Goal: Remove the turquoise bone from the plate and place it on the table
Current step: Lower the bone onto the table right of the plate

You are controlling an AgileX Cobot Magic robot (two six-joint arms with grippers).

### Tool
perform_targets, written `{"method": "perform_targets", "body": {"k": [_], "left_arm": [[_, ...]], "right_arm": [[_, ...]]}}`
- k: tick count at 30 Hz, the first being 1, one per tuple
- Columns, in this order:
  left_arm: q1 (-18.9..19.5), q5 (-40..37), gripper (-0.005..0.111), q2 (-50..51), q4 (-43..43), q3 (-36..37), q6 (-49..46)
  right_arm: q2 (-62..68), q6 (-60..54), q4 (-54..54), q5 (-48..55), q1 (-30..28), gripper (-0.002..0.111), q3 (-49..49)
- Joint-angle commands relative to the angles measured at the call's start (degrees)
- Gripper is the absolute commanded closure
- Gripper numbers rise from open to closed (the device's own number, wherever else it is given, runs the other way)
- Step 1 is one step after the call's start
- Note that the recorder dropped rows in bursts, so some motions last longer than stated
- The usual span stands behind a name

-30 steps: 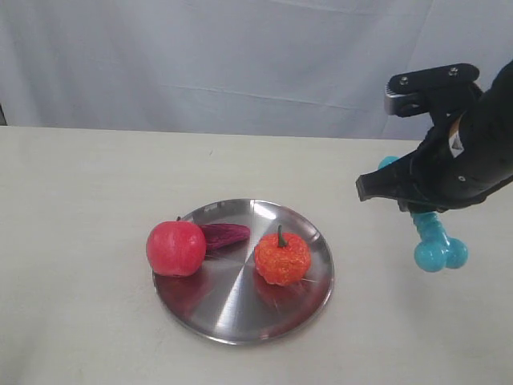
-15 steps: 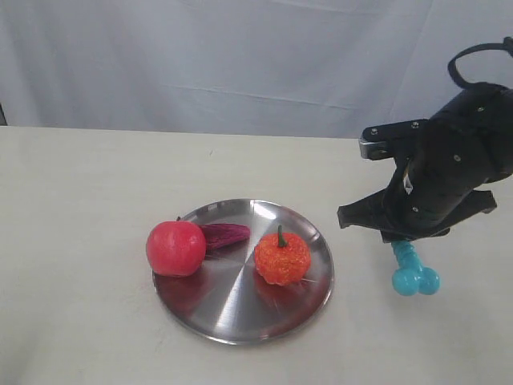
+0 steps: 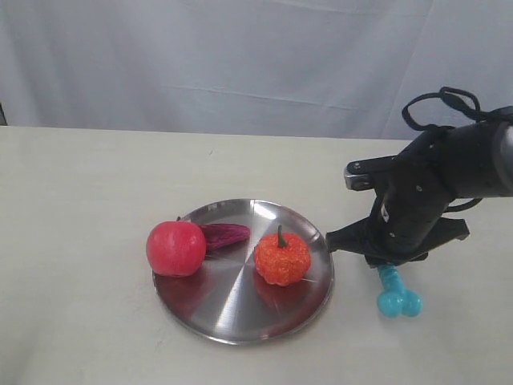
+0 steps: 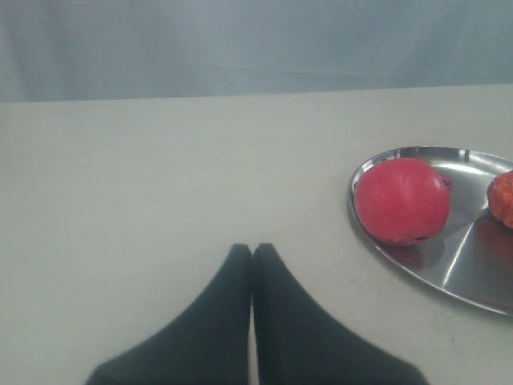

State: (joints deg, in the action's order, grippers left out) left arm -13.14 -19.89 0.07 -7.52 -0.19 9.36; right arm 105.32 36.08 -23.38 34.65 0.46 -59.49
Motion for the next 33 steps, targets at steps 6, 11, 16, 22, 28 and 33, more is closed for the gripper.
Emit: {"method": "perform_targets", "body": {"k": [6, 11, 16, 22, 28, 33], "left_arm": [[-0.16, 0.04, 0.107, -0.07, -0.02, 0.19, 0.1], [-0.16, 0.04, 0.107, -0.07, -0.02, 0.19, 0.1], [-0.16, 0.04, 0.107, -0.07, -0.02, 0.19, 0.1], [-0.16, 0.04, 0.107, -0.07, -0.02, 0.19, 0.1], [-0.16, 0.04, 0.107, -0.07, -0.02, 0.19, 0.1], [-0.16, 0.04, 0.107, -0.07, -0.02, 0.19, 0.1]], "right_arm": [[1.77, 0.71, -1.25, -1.82, -0.29, 0.109, 0.01], [1.77, 0.79, -1.47, -2.07, -0.29, 0.109, 0.01], [1.77, 0.92, -1.58, -1.74, -0.29, 0.109, 0.01], [1.77, 0.95, -0.93, -1.23, -0.29, 0.109, 0.01], [1.77, 0.95, -0.14, -1.56, -0.29, 0.109, 0.01], [1.77, 0.95, 0.39, -1.82, -0.29, 0.109, 0.01]]}}
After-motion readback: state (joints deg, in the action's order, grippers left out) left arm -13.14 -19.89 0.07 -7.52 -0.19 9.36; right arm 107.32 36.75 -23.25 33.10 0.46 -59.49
